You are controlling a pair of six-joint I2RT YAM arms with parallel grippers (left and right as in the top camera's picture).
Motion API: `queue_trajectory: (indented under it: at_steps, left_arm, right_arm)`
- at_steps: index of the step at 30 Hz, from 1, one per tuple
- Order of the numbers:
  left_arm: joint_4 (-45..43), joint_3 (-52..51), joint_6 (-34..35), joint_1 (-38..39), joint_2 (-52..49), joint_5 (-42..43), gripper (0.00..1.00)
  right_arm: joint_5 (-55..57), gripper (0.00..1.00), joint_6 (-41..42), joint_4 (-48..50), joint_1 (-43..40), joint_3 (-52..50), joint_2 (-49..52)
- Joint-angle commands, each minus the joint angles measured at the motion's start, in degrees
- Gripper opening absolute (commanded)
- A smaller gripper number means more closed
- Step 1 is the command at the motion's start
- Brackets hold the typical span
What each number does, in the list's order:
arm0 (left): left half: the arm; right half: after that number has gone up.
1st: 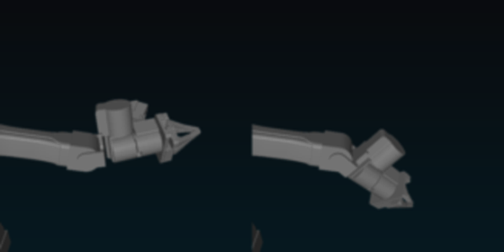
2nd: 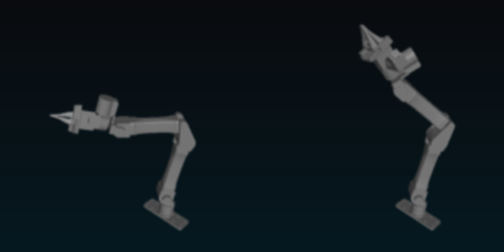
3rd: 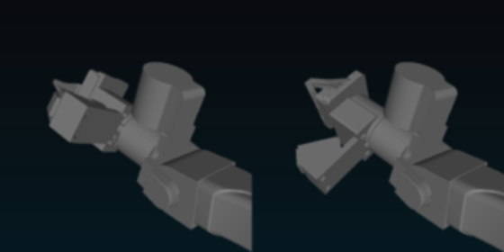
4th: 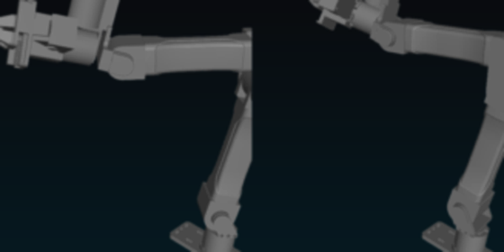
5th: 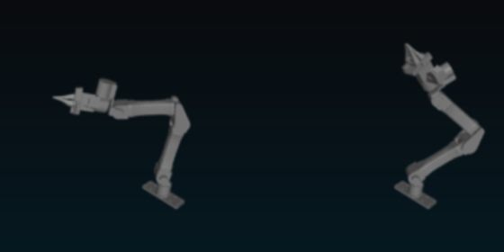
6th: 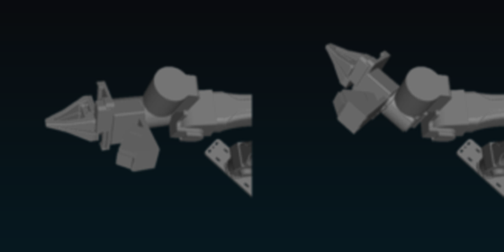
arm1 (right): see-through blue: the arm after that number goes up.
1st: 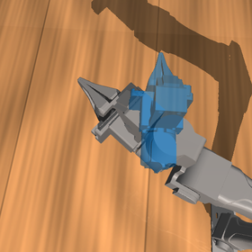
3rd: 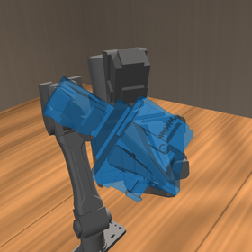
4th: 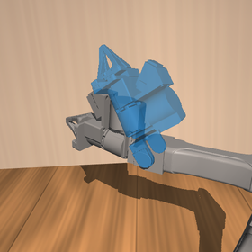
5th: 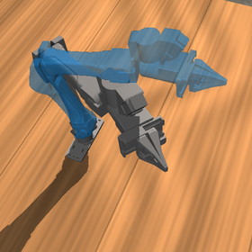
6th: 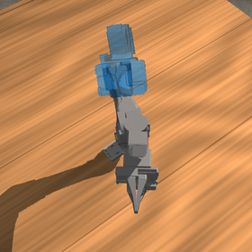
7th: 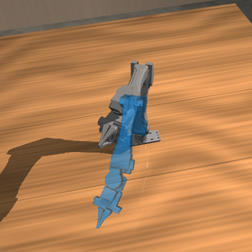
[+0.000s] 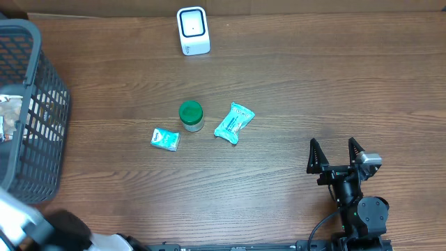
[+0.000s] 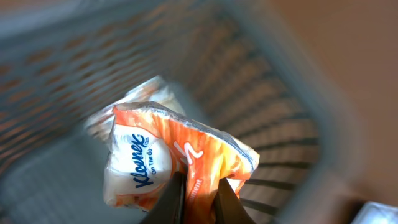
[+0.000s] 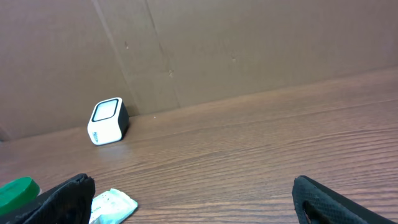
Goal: Scan the item barcode
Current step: 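Carry the orange pack to the scanner and drop it on the table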
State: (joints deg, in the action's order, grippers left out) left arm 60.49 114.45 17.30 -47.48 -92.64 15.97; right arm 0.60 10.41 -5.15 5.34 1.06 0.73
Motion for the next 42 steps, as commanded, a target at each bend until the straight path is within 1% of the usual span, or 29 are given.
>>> queue_trajectory:
  at_steps: [1,3,5,7,9,12,14,16,18,21,23,28,33,36,38,42]
  left_arm:
    - [0.98,1.57,3.69,2.19,6.14,17.35,0.04]
    - [3.28,1.55,3.21,5.88,9.31,18.51,0.04]
    - [6.51,1.53,0.37,11.08,11.37,17.49,0.04]
    - [10.49,1.53,-2.14,17.7,12.31,14.58,0.04]
    - [14.95,1.46,-3.67,25.62,12.22,9.92,0.04]
    - [19.47,-0.28,-4.46,37.09,11.19,3.41,0.04]
    - [21.0,-2.93,-4.35,43.87,10.29,1.88,0.04]
    - [21.03,-7.41,-2.45,50.69,9.33,1.38,0.04]
    - [19.08,-13.0,-0.31,56.78,8.22,1.38,0.04]
    - [14.67,-20.76,1.81,63.84,6.12,1.29,0.05]
    - [11.56,-25.44,4.46,67.69,4.28,0.0,0.04]
    - [7.78,-31.91,9.86,74.03,-0.74,-5.64,0.04]
    - [8.04,-32.57,11.69,77.85,-4.9,-11.69,0.04]
    - [7.98,-32.59,14.03,79.32,-6.47,-16.26,0.05]
    - [8.02,-32.59,14.45,79.73,-7.19,-18.36,0.13]
    - [7.98,-32.61,14.47,79.73,-7.87,-20.7,0.41]
  right_arm:
    - [0.15,1.0,-0.44,0.35,0.2,-0.59,-0.57]
    - [0.15,1.0,-0.44,0.35,0.2,-0.59,-0.57]
    - [0.13,1.0,-0.44,0.35,0.2,-0.59,-0.57]
    - [0.15,1.0,-0.44,0.35,0.2,-0.59,-0.57]
    - [0.15,1.0,-0.44,0.35,0.2,-0.59,-0.57]
    - [0.15,1.0,-0.44,0.35,0.2,-0.59,-0.57]
    - [0.15,1.0,-0.44,0.35,0.2,-0.59,-0.57]
    - [0.15,1.0,-0.44,0.35,0.2,-0.59,-0.57]
    - [0.15,1.0,-0.44,0.35,0.2,-0.59,-0.57]
    - [0.15,1.0,-0.44,0.35,0.2,-0.59,-0.57]
    - [0.15,1.0,-0.44,0.35,0.2,-0.59,-0.57]
    - [0.15,1.0,-0.44,0.35,0.2,-0.59,-0.57]
    - [0.15,1.0,-0.44,0.35,0.2,-0.59,-0.57]
    - [0.15,1.0,-0.44,0.35,0.2,-0.59,-0.57]
    - [0.15,1.0,-0.44,0.35,0.2,-0.59,-0.57]
    - [0.15,1.0,-0.44,0.35,0.2,-0.59,-0.57]
